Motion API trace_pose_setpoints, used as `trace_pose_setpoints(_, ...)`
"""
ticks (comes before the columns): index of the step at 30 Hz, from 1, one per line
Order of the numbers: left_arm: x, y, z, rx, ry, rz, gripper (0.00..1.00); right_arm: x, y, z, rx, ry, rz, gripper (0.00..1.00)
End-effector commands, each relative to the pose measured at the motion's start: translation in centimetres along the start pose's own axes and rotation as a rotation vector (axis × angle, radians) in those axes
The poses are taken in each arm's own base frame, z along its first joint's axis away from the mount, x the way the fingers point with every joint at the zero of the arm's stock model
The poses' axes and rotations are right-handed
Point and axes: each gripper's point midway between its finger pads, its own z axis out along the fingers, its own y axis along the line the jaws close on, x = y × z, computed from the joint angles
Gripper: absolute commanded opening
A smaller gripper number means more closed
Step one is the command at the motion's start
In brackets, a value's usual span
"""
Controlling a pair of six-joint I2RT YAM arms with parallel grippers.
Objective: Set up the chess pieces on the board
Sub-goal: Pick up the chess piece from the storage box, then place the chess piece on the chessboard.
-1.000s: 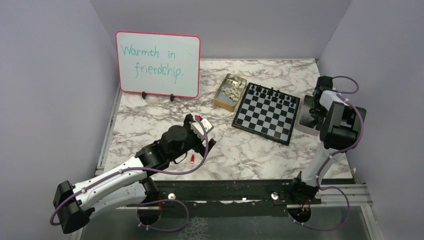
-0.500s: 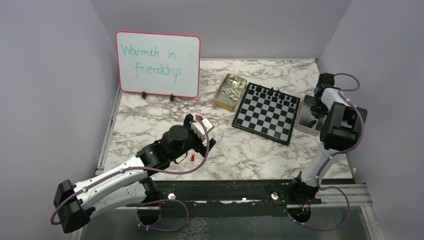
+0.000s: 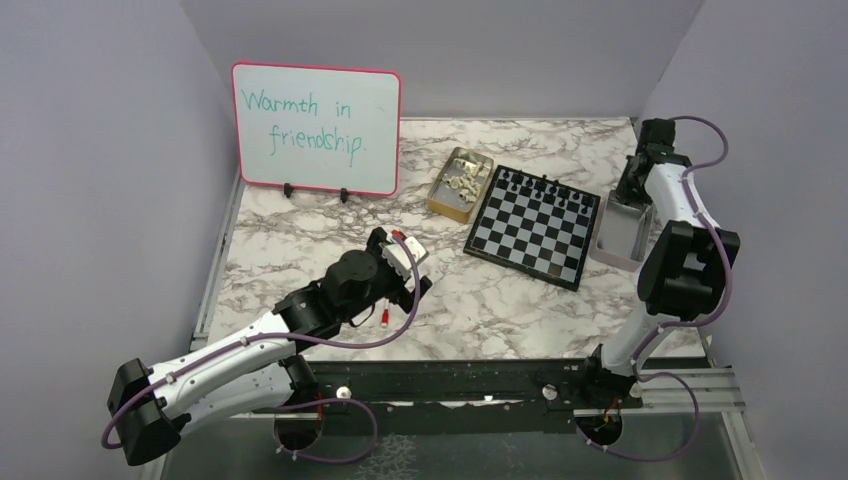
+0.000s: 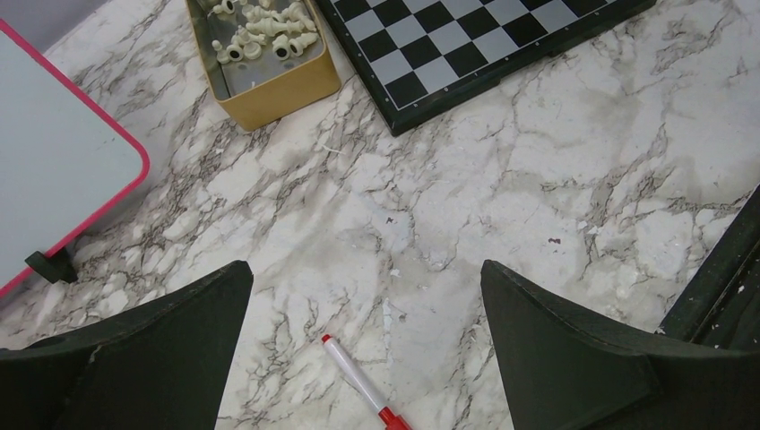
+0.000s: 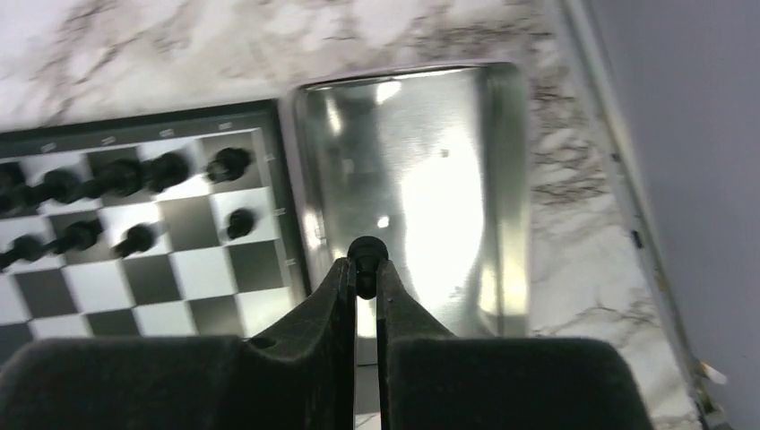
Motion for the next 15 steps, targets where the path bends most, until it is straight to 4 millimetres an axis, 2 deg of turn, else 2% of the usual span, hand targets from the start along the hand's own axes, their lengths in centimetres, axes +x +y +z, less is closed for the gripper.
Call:
trace_pose_setpoints(1, 0.0, 0.5, 0.0, -0.028, -0.003, 0.009, 0.99, -0.2, 5.3, -2.4, -0.142, -0.007, -0.019, 0.01)
trace_pose_setpoints(4, 0.0, 0.4, 0.0, -0.027, -0.003, 0.009, 0.99, 0.3, 8.5, -2.7, -0.203, 0.001, -0.045, 0.01)
trace_pose_setpoints(7, 0.0, 0.4, 0.0, -0.026, -0.004, 0.009, 0.99, 0.9, 10.5, -2.2, -0.218, 0.01, -0.062, 0.01)
trace_pose_setpoints(11, 0.0, 0.6, -0.1, -0.033, -0.003, 0.01, 0.99, 1.6, 12.2, -1.1, -0.229, 0.03, -0.081, 0.01)
trace_pose_setpoints(15, -0.1, 0.6, -0.2, -0.035, -0.009, 0.01, 0.99, 2.1, 12.8, 0.2, -0.222, 0.039, -0.077, 0.02)
